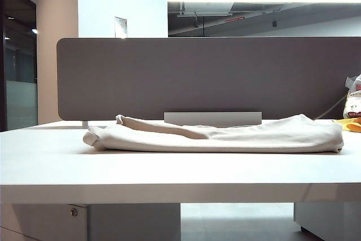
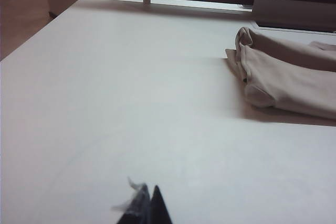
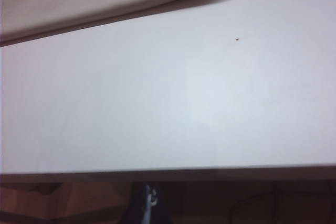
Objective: Fold the bottom side of the T-shirt horizontally towards the center, about one-third of the way, then fold the sleeve back towards the center, creating a straight line along the edge of the T-shirt, and finally fold the bottom of the T-shirt up towards the top, creating a neat rectangle.
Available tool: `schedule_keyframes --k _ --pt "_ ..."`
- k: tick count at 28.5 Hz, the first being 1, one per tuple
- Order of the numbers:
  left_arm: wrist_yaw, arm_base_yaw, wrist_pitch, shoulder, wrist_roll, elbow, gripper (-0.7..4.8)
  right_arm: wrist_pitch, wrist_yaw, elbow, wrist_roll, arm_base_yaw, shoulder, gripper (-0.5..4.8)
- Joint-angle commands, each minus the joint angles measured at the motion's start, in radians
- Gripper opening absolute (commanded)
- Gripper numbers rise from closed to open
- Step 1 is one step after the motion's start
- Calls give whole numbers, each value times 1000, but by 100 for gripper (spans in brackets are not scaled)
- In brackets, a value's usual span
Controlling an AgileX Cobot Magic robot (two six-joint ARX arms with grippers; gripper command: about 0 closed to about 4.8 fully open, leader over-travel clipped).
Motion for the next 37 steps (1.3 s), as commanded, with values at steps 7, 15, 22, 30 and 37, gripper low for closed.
schedule_keyframes --k 7,15,22,30,37 --pt "4 0 5 0 1 0 -5 -24 299 -4 -101 106 -360 -6" --pt "4 0 5 0 1 0 -5 -209 388 -4 -137 153 -653 -6" --pt "4 0 5 0 1 0 -5 -274 386 -4 -137 147 -653 -6" --pt "4 0 5 0 1 0 -5 -275 386 -4 -298 143 -653 -5" --pt "4 0 5 0 1 0 -5 -269 386 -4 -281 144 -653 -6"
